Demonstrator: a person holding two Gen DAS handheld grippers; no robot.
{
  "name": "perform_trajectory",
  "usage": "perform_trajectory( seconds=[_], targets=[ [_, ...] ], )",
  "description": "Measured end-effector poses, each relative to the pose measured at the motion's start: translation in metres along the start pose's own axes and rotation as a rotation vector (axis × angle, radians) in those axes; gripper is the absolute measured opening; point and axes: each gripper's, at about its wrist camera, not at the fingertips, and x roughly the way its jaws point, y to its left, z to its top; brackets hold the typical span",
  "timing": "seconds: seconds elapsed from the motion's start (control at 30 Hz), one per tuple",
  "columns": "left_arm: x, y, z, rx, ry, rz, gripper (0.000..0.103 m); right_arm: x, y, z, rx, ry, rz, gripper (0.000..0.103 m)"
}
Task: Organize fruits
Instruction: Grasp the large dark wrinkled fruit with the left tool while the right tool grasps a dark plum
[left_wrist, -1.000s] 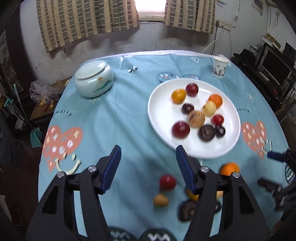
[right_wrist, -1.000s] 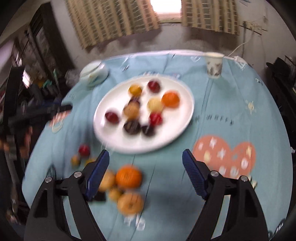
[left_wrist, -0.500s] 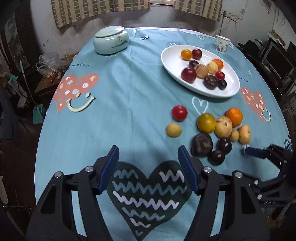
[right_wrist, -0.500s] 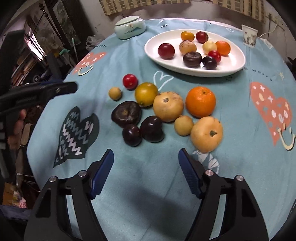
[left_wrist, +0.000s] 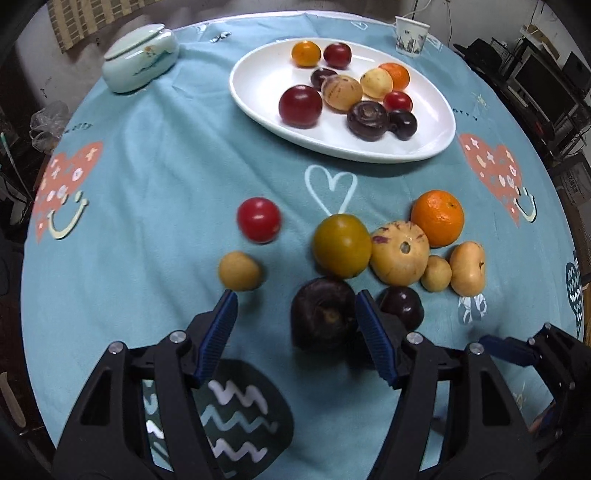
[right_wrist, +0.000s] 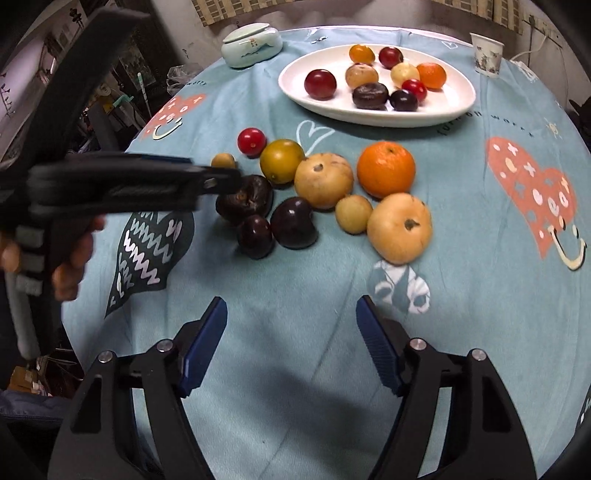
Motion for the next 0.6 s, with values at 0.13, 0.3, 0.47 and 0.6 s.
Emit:
perform_trajectory(
  seconds=[0.13, 0.3, 0.47, 0.6],
  targets=[
    [0.014, -0.003, 0.002, -0.007, 0.038, -0.009, 0.064, 0.000, -0.001, -0.001, 0.005, 0.002, 0.002, 0.074],
    [0.004, 0.004, -0.003, -0.008, 0.016, -0.027, 0.042, 0.006, 0.007, 0.006, 0.001, -0.002, 0.041, 0.073],
    [-0.019, 0.040, -0.013, -0.074, -0.024, -0.021, 0.042, 0.025, 0.019, 0.019, 0.014, 0.013, 0.097, 0.053],
    [-0.034, 0.065, -0.025, -0.120, -0.039, -0.004, 0.042, 0.041, 0.027, 0.032, 0.024, 0.017, 0.075, 0.051]
  ],
)
